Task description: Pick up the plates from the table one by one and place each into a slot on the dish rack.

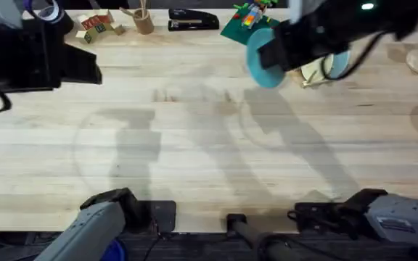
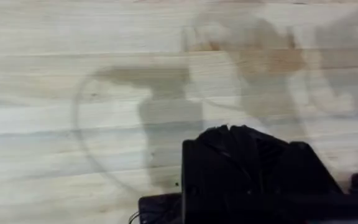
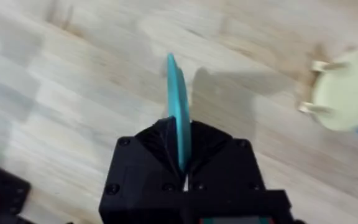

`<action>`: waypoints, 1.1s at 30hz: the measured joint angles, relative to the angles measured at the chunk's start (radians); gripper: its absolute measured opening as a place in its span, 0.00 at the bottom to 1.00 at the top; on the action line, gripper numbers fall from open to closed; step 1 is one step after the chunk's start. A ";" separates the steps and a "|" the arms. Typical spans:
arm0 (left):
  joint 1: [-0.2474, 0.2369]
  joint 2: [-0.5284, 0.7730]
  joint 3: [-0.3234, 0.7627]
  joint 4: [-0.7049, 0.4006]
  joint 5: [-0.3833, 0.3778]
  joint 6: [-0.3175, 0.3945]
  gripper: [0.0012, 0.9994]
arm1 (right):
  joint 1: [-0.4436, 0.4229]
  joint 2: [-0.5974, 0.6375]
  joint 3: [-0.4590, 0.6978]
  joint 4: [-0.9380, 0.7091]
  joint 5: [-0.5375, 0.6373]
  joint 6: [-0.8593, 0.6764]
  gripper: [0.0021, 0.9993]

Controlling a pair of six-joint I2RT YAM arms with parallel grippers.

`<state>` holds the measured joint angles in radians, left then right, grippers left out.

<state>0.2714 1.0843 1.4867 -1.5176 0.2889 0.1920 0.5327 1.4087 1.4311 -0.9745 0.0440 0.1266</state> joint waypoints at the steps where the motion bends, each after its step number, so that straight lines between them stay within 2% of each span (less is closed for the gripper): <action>1: 0.000 0.000 0.009 -0.005 -0.014 -0.003 0.04 | -0.006 -0.017 0.000 -0.009 0.016 -0.003 0.05; 9: 0.000 0.000 0.040 -0.024 -0.135 -0.022 0.04 | -0.061 -0.142 0.000 -0.091 0.134 -0.017 0.05; 15: 0.000 0.000 0.040 -0.024 -0.170 -0.029 0.07 | -0.096 -0.216 0.000 -0.134 0.198 -0.024 0.05; 16: 0.000 0.000 0.040 -0.024 -0.173 -0.028 0.12 | -0.102 -0.226 0.000 -0.138 0.203 -0.025 0.05; 17: 0.000 0.000 0.040 -0.024 -0.177 -0.029 0.25 | -0.109 -0.237 0.000 -0.141 0.206 -0.027 0.05; 21: 0.000 0.000 0.040 -0.019 -0.181 -0.030 0.90 | -0.142 -0.274 0.000 -0.174 0.217 -0.031 0.05; 22: 0.000 0.000 0.040 -0.017 -0.181 -0.035 0.97 | -0.153 -0.279 0.001 -0.188 0.219 -0.033 0.05; 24: 0.000 0.000 0.040 -0.015 -0.181 -0.035 0.99 | -0.181 -0.283 0.011 -0.221 0.221 -0.039 0.05; 33: 0.000 0.000 0.040 -0.015 -0.181 -0.035 1.00 | -0.276 -0.283 0.129 -0.268 0.222 -0.097 0.05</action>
<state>0.2714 1.0843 1.5269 -1.5325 0.1074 0.1566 0.2566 1.1259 1.5605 -1.2427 0.2661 0.0297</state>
